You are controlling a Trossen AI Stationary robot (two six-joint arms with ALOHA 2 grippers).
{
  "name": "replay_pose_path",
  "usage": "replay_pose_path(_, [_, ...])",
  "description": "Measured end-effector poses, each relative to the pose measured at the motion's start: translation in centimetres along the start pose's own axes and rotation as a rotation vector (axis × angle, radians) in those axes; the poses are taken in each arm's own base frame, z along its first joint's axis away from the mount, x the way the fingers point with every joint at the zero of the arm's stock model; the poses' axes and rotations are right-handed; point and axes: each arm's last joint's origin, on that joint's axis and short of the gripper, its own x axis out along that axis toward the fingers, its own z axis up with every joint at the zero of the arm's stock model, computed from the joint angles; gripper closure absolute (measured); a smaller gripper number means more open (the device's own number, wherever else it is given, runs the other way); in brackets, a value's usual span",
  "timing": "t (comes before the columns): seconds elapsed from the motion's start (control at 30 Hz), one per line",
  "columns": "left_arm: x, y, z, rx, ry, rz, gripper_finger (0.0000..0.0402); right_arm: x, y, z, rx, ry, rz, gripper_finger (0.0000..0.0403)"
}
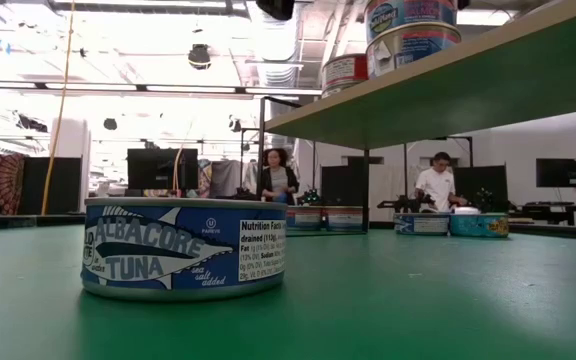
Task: Stack canned seafood by type on shelf
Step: Stack the blue and pink tuna can on top of the other blue and pink tuna cans on the shelf
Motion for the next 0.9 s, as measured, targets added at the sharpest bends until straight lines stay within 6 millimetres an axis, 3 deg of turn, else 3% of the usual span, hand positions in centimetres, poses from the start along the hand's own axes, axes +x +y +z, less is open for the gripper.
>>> replay_pose_path(0.43, [0.3,0.3,0.1,0.004,-0.073,0.075,0.0218,0.0,0.0,0.3,-0.006,-0.026,0.015,0.0198])
replay_pose_path(0.9, [1.5,1.3,-0.2,0.017,-0.036,0.097,0.0215,0.0,0.0,0.3,-0.022,-0.027,0.015,0.0198])
